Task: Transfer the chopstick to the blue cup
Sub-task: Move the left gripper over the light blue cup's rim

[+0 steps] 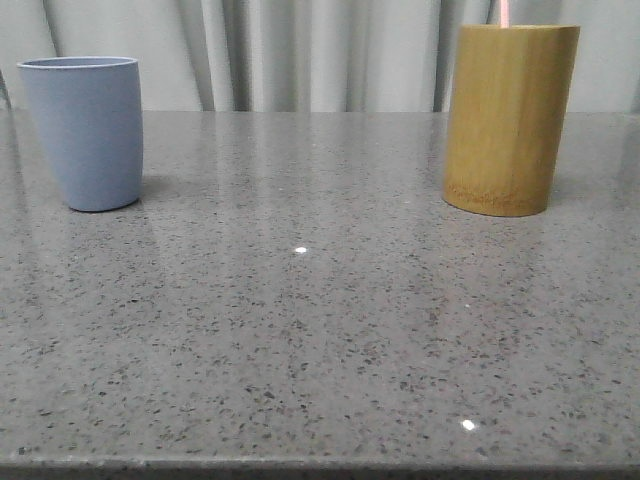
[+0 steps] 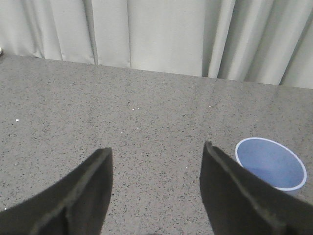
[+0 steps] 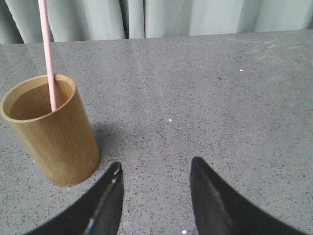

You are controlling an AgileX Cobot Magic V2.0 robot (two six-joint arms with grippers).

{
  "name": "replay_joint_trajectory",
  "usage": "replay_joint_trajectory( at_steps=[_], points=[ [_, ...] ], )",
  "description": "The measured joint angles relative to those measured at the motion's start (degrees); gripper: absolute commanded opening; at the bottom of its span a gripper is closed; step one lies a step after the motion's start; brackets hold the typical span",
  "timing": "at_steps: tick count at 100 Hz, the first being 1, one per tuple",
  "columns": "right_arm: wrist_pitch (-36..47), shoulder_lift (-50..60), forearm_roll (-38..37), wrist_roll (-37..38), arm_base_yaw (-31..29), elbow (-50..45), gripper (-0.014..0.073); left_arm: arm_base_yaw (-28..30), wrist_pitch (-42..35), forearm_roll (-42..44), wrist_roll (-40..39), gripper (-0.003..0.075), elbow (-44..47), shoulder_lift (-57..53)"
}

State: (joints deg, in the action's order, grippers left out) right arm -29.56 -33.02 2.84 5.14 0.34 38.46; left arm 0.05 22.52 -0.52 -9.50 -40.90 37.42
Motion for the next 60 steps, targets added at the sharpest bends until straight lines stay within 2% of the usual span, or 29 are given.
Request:
replay_joint_trajectory(
  at_steps=[60],
  points=[
    [0.0,0.0,0.0,0.0,0.0,0.0,0.0345,0.0,0.01,0.0,1.46,0.0396,0.0,0.0]
  ],
)
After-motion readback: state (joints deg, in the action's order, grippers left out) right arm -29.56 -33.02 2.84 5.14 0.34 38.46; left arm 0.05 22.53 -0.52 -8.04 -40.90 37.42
